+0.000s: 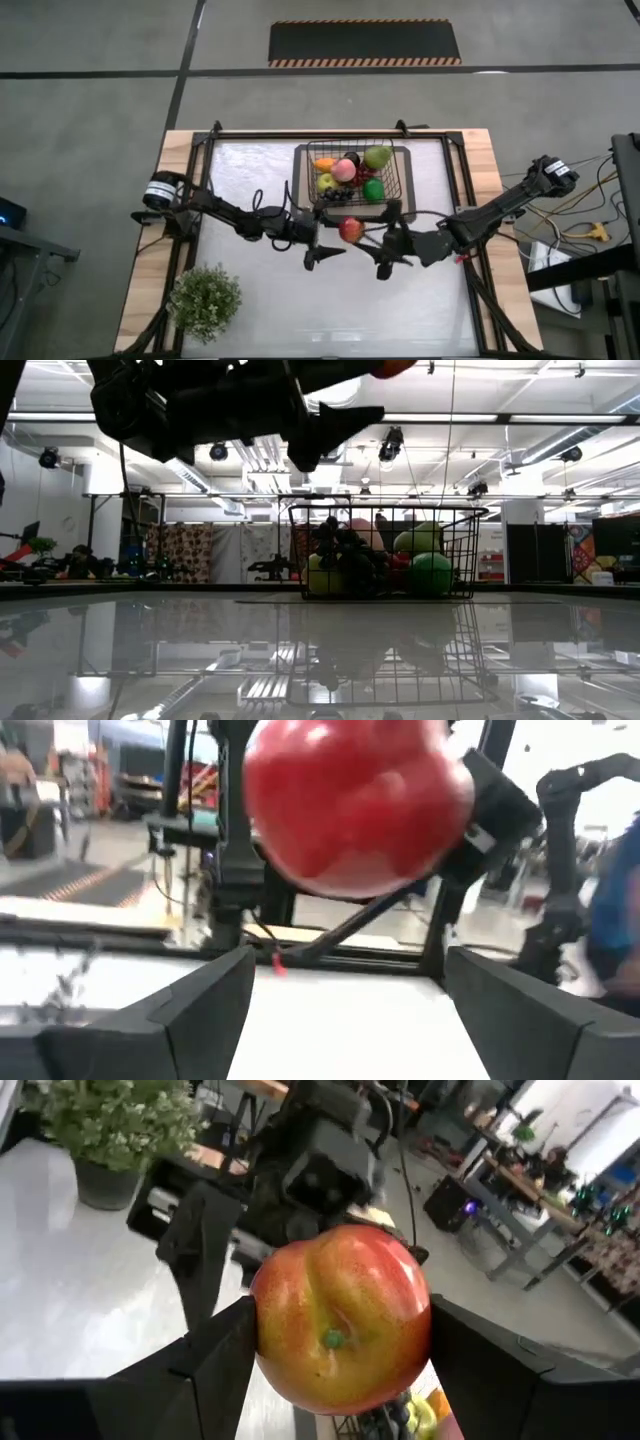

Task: Build produce basket
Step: Put the red apple into the black wire basket

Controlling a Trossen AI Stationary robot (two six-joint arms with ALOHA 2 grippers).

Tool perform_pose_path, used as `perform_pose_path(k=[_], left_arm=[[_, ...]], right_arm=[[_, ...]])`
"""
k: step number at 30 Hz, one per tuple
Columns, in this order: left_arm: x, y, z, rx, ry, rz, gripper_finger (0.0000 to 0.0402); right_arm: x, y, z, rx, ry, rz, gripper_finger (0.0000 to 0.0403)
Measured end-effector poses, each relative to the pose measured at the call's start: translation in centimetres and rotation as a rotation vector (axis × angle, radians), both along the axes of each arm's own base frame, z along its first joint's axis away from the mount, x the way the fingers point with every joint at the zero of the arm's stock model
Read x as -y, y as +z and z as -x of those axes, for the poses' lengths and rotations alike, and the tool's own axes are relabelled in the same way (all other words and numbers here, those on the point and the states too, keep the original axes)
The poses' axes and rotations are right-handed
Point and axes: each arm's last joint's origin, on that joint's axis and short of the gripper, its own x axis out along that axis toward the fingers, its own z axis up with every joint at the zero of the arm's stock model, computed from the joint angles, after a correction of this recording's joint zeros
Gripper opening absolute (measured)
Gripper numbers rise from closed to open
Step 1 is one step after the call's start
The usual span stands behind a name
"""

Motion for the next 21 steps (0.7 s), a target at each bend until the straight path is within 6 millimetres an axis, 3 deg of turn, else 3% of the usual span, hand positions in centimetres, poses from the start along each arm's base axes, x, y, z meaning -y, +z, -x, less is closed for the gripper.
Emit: perform_pose_path(k=[7, 15, 21], left_arm=[[-0.7, 1.3, 0.6, -0.038, 0.044, -0.181, 0.0311], [-1.4, 4.9, 2.6, -0.050, 0.153, -0.373, 0.0311], [-1.7, 7.3, 4.2, -0.020, 0.212, -0.432, 0.0311]], right_arm=[[2.9, 2.5, 1.7, 0.028, -0.122, -0.228, 0.0252], [8.7, 5.4, 2.4, -0.135, -0.391, -0.554, 0.0244], [13.7, 4.4, 1.9, -0.335, -0.563, -0.688, 0.0243]])
